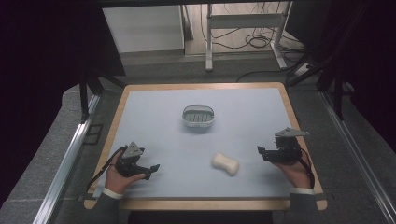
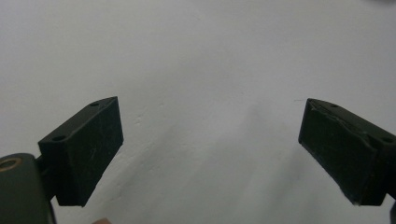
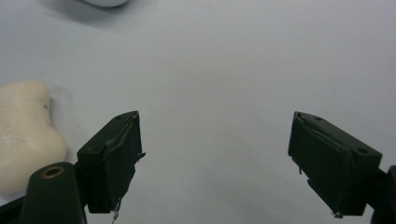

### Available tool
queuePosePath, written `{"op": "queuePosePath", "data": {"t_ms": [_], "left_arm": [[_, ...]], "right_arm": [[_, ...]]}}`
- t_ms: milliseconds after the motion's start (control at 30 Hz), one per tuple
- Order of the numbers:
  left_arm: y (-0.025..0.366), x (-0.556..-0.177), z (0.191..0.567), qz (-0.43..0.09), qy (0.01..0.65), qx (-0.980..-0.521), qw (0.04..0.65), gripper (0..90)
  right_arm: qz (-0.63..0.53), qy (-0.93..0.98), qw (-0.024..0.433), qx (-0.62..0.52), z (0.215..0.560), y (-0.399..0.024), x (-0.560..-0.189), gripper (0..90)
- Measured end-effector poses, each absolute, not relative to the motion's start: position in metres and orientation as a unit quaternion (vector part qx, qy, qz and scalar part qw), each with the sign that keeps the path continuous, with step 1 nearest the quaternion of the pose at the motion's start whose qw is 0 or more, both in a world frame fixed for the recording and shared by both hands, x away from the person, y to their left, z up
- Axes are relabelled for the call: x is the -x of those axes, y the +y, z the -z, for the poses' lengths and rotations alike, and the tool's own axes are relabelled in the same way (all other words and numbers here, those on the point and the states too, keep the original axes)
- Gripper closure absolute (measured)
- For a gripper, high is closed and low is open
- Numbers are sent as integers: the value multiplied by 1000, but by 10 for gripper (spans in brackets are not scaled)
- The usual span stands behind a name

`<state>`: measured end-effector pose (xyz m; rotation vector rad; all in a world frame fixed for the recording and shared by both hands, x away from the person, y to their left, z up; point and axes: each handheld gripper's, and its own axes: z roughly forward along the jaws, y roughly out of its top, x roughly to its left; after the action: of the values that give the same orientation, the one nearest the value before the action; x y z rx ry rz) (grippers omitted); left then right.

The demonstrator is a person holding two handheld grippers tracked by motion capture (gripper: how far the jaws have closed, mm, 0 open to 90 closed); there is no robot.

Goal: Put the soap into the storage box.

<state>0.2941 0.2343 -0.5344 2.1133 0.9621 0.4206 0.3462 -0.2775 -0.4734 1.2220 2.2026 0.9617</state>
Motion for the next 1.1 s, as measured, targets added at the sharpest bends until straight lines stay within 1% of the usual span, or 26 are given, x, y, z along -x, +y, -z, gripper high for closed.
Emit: {"op": "queuePosePath", "data": {"t_ms": [233, 467, 933, 1100], "left_arm": [[233, -295, 536, -160, 372, -834, 374, 69], [233, -295, 535, -160, 373, -832, 378, 69], [233, -295, 536, -158, 373, -833, 377, 69], [232, -295, 537, -157, 372, -834, 375, 69]], "right_arm": [[-347, 808, 218, -422, 464, -267, -340, 171], [-344, 822, 201, -407, 456, -253, -335, 171], [-325, 847, 195, -373, 456, -230, -332, 171], [-317, 859, 181, -360, 459, -220, -333, 176]]}}
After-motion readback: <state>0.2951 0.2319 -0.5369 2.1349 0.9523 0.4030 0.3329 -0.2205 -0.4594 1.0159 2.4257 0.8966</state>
